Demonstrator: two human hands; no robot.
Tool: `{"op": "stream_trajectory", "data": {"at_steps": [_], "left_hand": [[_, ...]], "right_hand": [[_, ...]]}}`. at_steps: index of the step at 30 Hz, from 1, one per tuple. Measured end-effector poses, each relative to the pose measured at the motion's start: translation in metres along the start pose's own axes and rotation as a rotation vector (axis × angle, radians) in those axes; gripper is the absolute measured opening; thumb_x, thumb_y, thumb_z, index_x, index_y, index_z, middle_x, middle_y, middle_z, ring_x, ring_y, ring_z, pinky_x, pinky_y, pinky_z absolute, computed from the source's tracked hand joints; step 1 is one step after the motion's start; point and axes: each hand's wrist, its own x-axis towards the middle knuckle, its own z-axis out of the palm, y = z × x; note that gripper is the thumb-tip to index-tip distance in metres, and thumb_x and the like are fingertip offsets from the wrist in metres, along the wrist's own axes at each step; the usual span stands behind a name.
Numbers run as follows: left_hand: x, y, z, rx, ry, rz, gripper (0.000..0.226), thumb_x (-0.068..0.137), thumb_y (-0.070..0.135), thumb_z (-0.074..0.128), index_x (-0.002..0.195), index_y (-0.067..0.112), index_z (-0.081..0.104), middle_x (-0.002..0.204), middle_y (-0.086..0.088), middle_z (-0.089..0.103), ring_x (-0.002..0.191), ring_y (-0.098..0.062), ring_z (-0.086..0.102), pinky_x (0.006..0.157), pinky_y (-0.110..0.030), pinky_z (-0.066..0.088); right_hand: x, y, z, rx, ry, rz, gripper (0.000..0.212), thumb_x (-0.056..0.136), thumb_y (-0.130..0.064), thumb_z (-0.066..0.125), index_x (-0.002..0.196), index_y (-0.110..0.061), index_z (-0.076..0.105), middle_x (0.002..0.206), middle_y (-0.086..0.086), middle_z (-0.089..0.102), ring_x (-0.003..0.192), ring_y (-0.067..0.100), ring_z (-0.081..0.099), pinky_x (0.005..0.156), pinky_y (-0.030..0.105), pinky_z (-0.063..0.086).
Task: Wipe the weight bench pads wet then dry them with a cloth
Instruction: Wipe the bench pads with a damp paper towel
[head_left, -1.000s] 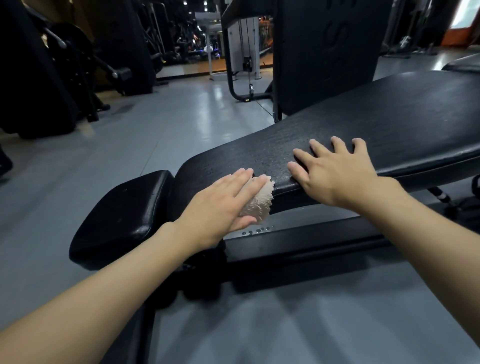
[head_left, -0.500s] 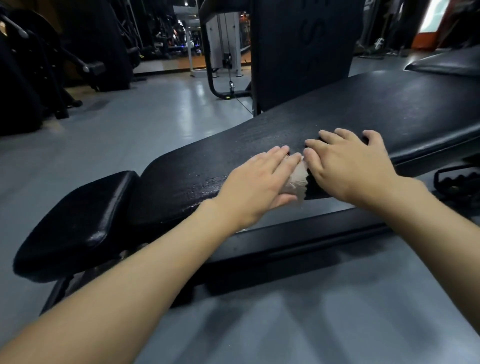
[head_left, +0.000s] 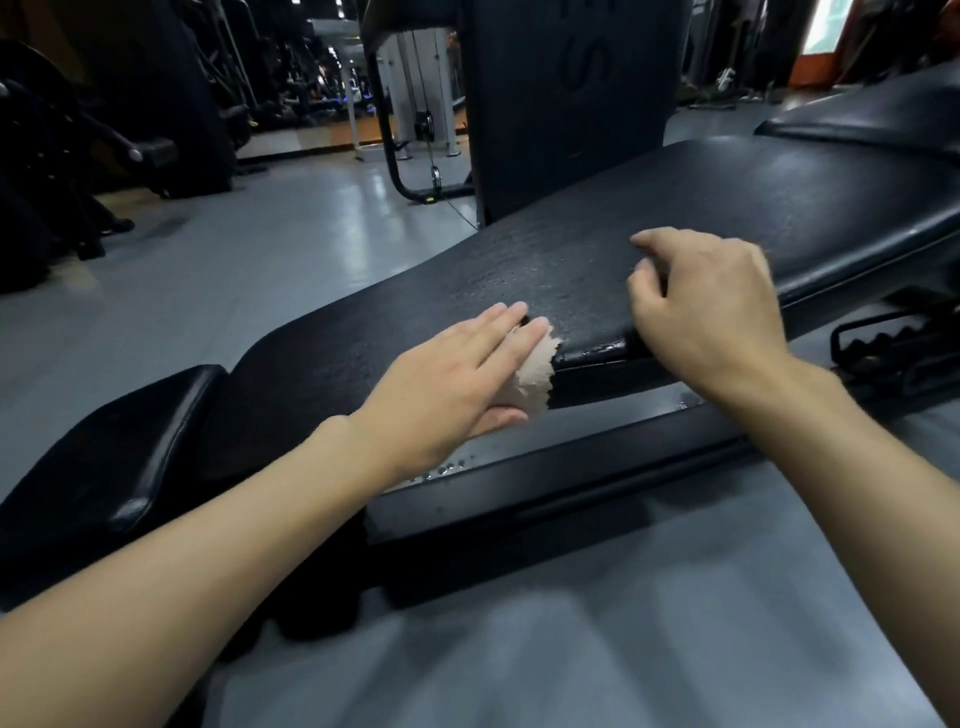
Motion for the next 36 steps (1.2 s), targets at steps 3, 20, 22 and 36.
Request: {"op": "stream_trajectory", "data": {"at_steps": [3, 20, 22, 36], "left_hand": [[0.058, 0.037, -0.005, -0.086, 0.008, 0.044, 0.076, 0.093, 0.054, 0.044, 0.152, 0.009, 0.032, 0.155, -0.017, 0.036, 0.143, -0.031, 0.036, 0.114, -0.036, 0.03], [0.045, -0.012, -0.035, -0.393, -0.147, -0.399, 0.031, 0.101, 0.024, 0.033, 0.126, 0.028, 0.051, 0.124, 0.006, 0.062, 0.115, -0.018, 0.056, 0.095, -0.045, 0.046], [0.052, -0.014, -0.035, -0.355, -0.16, -0.388, 0.03, 0.102, 0.027, 0.031, 0.127, 0.029, 0.05, 0.125, 0.005, 0.061, 0.115, -0.02, 0.056, 0.095, -0.045, 0.045], [0.055, -0.018, -0.026, -0.267, -0.154, -0.379, 0.033, 0.097, 0.02, 0.035, 0.123, 0.034, 0.049, 0.12, 0.006, 0.062, 0.112, -0.023, 0.058, 0.091, -0.045, 0.047]], "right_hand": [[-0.005, 0.014, -0.02, 0.247, 0.127, 0.141, 0.033, 0.096, -0.015, 0.045, 0.121, -0.013, 0.067, 0.11, 0.001, 0.072, 0.098, 0.015, 0.063, 0.092, 0.021, 0.043], [-0.039, -0.026, 0.057, -0.256, 0.231, -0.484, 0.036, 0.098, -0.032, 0.043, 0.09, -0.009, 0.071, 0.092, 0.006, 0.07, 0.087, 0.029, 0.066, 0.084, 0.044, 0.049], [-0.035, -0.003, 0.046, -0.272, 0.263, -0.605, 0.035, 0.096, -0.031, 0.047, 0.098, -0.007, 0.072, 0.1, 0.009, 0.072, 0.09, 0.03, 0.067, 0.085, 0.043, 0.051], [-0.034, 0.002, 0.046, -0.227, 0.307, -0.549, 0.038, 0.094, -0.031, 0.043, 0.095, -0.006, 0.072, 0.099, 0.01, 0.072, 0.092, 0.031, 0.067, 0.086, 0.043, 0.05]]}}
